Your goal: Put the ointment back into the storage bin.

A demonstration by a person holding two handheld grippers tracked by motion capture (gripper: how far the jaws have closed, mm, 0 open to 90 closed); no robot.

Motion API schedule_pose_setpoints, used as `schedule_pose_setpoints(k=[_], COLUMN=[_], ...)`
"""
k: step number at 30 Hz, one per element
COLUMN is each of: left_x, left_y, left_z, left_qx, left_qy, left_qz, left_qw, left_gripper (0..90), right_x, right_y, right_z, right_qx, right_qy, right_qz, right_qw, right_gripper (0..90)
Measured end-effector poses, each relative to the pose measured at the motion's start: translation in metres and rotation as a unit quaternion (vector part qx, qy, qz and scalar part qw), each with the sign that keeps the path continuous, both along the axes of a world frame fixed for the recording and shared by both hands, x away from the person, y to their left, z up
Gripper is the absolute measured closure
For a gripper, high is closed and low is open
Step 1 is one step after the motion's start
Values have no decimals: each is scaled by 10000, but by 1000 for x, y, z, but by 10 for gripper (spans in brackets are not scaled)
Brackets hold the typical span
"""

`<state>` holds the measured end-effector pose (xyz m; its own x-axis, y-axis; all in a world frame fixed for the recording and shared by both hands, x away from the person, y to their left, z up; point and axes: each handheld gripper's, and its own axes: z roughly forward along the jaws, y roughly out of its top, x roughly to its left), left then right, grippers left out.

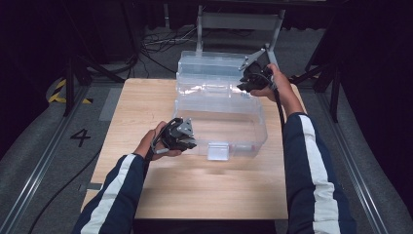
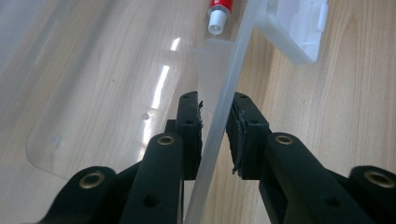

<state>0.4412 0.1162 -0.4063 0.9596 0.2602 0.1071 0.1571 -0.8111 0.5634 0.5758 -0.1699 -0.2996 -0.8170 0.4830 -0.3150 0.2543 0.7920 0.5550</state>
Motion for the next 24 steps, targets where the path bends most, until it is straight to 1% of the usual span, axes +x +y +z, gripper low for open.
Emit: schedule_pose_setpoints(k=[1,2,4,8,12,14,17,24], left_x=[0,0,0,0,-1,-2,-2,-2], left_y=[-1,-1,-2,-2,-2,-2,-2,-2], left_z=[0,0,1,0,0,-1,-1,-1], left_qx=[44,44,92,79,74,57,57,45], left_qy=[17,17,-5,11,-19,-57,-31,-5], left_qz=[-1,-1,-6,29,39,57,91,137], left_qw=[10000,10000,10000,10000,10000,10000,9999,9999], left_gripper=[760,760,760,759,757,755,752,746], right_x=[0,0,2,3,2,1,0,-2], right_y=[2,2,4,8,11,11,13,15], right_z=[1,1,3,7,9,9,10,11], right_qx=[-56,-56,-129,-269,-396,-422,-529,-618], right_qy=[30,30,139,276,266,285,276,302], right_qz=[19,19,74,139,183,198,219,252], right_qw=[10000,10000,9998,9992,9987,9985,9980,9973], right_gripper=[721,721,747,774,791,794,801,811])
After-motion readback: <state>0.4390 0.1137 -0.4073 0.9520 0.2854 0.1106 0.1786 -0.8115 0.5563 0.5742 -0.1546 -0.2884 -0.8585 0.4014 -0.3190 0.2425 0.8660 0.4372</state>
